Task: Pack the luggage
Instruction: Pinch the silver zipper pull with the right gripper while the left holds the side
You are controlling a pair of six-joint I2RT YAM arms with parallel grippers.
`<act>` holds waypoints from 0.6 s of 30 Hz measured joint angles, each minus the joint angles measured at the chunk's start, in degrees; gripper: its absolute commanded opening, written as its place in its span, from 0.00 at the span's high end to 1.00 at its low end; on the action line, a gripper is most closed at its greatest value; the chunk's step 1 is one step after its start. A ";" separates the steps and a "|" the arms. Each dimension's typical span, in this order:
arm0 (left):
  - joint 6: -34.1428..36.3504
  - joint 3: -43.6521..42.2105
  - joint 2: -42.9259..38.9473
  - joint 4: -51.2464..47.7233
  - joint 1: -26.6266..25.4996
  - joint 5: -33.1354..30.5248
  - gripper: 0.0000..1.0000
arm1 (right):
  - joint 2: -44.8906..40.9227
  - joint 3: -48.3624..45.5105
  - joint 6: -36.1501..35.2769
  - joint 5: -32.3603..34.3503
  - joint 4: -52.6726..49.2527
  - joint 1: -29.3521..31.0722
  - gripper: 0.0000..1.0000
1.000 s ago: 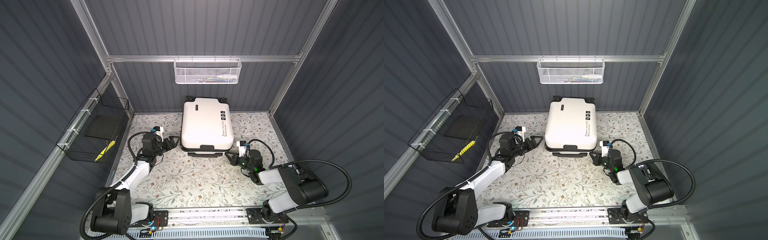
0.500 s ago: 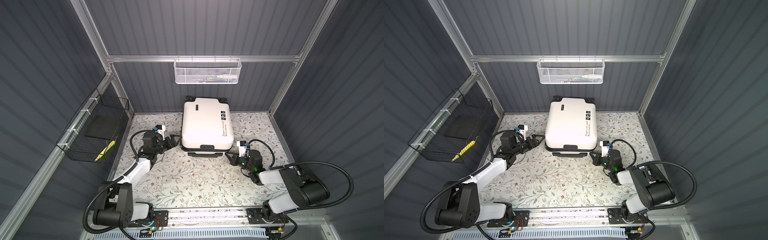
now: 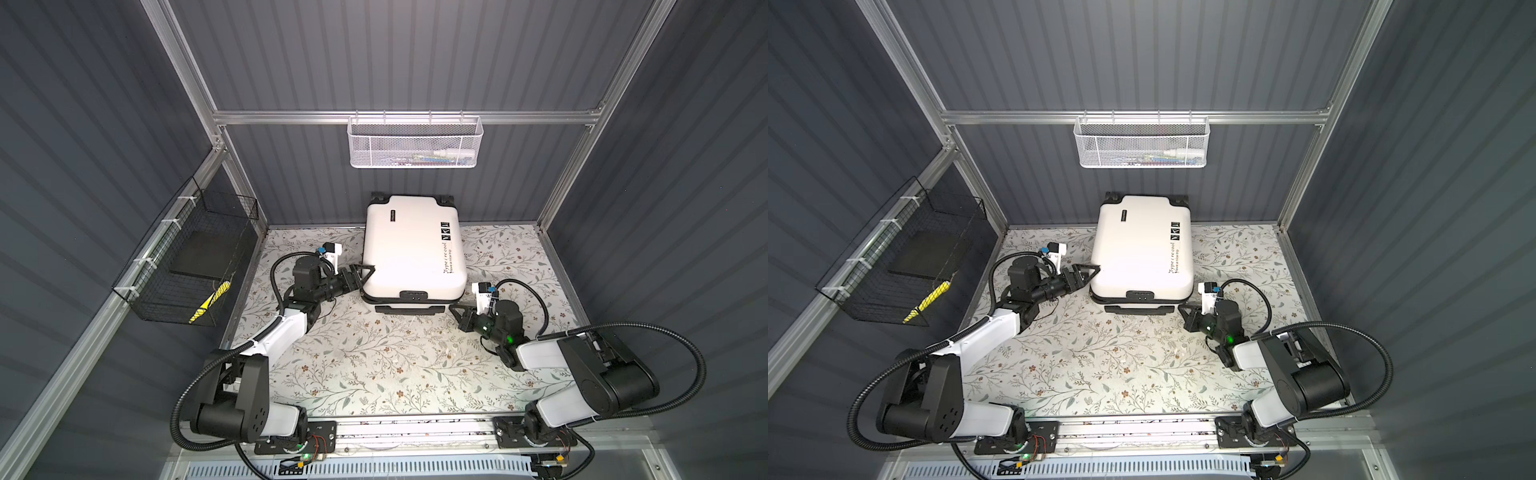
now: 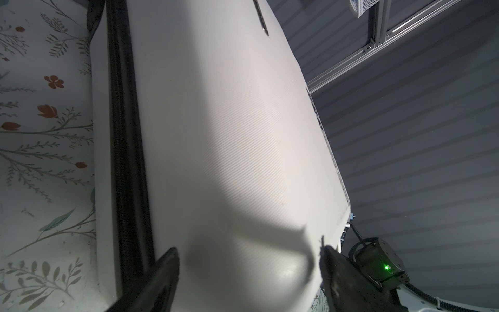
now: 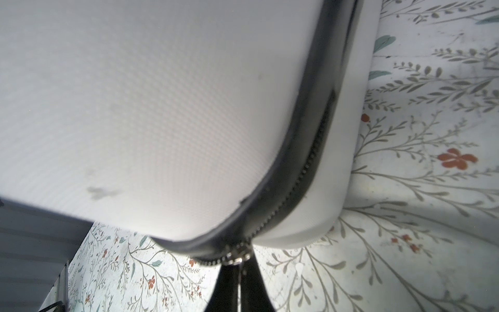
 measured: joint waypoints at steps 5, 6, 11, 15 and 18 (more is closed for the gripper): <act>-0.02 0.11 0.33 1.49 -0.96 -0.79 0.19 | -0.46 -0.13 0.92 3.15 0.00 1.99 1.00; -0.02 0.11 0.35 1.68 -1.16 -1.11 0.19 | -0.63 -0.24 1.20 4.09 0.00 2.47 1.00; -0.04 0.04 0.37 2.62 -1.99 -3.06 0.19 | -1.57 -0.46 2.40 10.14 -0.42 5.90 1.00; -0.20 -0.55 0.37 4.00 -2.29 -4.26 0.19 | -2.95 -0.61 2.58 14.01 -1.95 9.05 1.00; -0.20 -0.87 0.37 4.81 -2.32 -4.50 0.19 | -3.91 -0.72 2.47 15.39 -2.95 10.64 1.00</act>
